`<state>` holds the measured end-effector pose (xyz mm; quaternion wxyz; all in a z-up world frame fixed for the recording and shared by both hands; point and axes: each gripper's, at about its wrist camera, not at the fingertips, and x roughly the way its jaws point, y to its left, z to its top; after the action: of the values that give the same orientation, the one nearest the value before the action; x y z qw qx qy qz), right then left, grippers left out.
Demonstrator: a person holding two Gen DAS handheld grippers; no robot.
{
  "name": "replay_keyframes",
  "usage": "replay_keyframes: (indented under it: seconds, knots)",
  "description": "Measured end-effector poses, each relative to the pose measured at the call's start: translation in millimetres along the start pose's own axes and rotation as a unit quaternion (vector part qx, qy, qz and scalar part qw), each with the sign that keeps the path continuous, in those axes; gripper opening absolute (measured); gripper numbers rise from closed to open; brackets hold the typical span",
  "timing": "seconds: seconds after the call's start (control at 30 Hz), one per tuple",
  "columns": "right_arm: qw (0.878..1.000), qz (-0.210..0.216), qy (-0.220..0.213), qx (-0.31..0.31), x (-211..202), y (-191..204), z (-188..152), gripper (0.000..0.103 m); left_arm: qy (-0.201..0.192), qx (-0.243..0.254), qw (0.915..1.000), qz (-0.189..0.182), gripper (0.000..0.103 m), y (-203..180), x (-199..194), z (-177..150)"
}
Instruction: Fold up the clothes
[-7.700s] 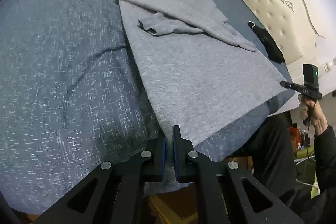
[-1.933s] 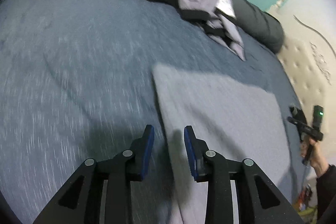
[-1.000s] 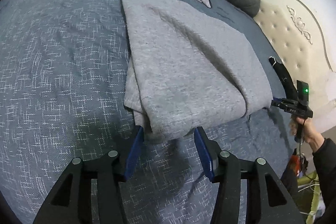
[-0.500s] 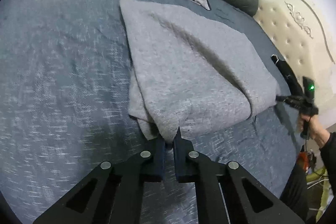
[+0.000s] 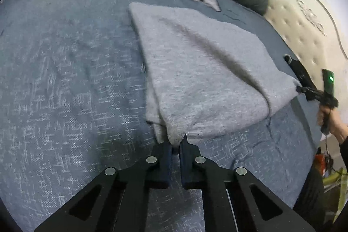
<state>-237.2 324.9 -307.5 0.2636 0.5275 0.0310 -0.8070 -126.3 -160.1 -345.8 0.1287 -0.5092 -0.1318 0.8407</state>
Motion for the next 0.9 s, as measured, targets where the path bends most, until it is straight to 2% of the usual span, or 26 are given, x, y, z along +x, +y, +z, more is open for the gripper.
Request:
replay_keyframes:
  seconds: [0.13, 0.2, 0.27, 0.3, 0.5, 0.53, 0.57, 0.63, 0.67, 0.7, 0.73, 0.9]
  knots:
    - [0.999, -0.007, 0.030, -0.040, 21.0, 21.5, -11.5, 0.008, 0.013, 0.018, 0.9997, -0.012, 0.008, -13.3, 5.8, -1.2]
    - [0.999, -0.002, 0.024, -0.046, 22.6, 24.8, -15.9, 0.017, 0.015, 0.019, 0.9996, -0.016, 0.018, -15.9, 7.6, -1.9]
    - [0.998, 0.006, 0.027, -0.051, 23.9, 25.5, -18.5, 0.059, 0.015, 0.023, 0.9994, -0.019, 0.027, -17.8, 9.1, -2.3]
    - [0.998, 0.006, 0.030, -0.056, 25.9, 26.7, -19.4, 0.061, 0.016, 0.025, 0.9993, -0.021, 0.030, -18.8, 9.9, -2.4]
    - [0.997, -0.021, 0.038, -0.071, 41.3, 30.2, -14.0, 0.060, 0.013, 0.017, 0.9997, -0.012, 0.033, -18.6, 23.7, 0.5]
    - [0.996, -0.024, 0.041, -0.070, 44.2, 30.8, -12.9, 0.054, 0.012, 0.016, 0.9998, -0.010, 0.032, -18.8, 25.1, 1.0]
    - [0.996, -0.027, 0.044, -0.071, 46.9, 32.4, -12.5, 0.042, 0.012, 0.015, 0.9998, -0.006, 0.032, -18.7, 25.4, 1.2]
    - [0.996, -0.025, 0.047, -0.067, 48.7, 35.0, -12.0, 0.033, 0.012, 0.015, 0.9998, 0.001, 0.032, -18.7, 26.0, 1.6]
    - [0.997, -0.023, 0.048, -0.064, 49.1, 36.1, -11.7, 0.024, 0.012, 0.014, 0.9998, 0.005, 0.030, -18.7, 26.4, 1.7]
    - [0.997, -0.019, 0.046, -0.058, 48.4, 35.6, -11.3, 0.021, 0.012, 0.014, 0.9998, 0.009, 0.017, -18.7, 26.7, 1.9]
    - [0.998, -0.014, 0.043, -0.050, 46.3, 33.8, -10.9, 0.017, 0.012, 0.014, 0.9998, 0.012, 0.010, -18.7, 27.0, 2.1]
    - [0.999, -0.026, 0.013, -0.046, 28.2, 27.8, -10.9, 0.014, 0.012, 0.012, 0.9994, 0.031, 0.006, -18.7, 28.6, 3.0]
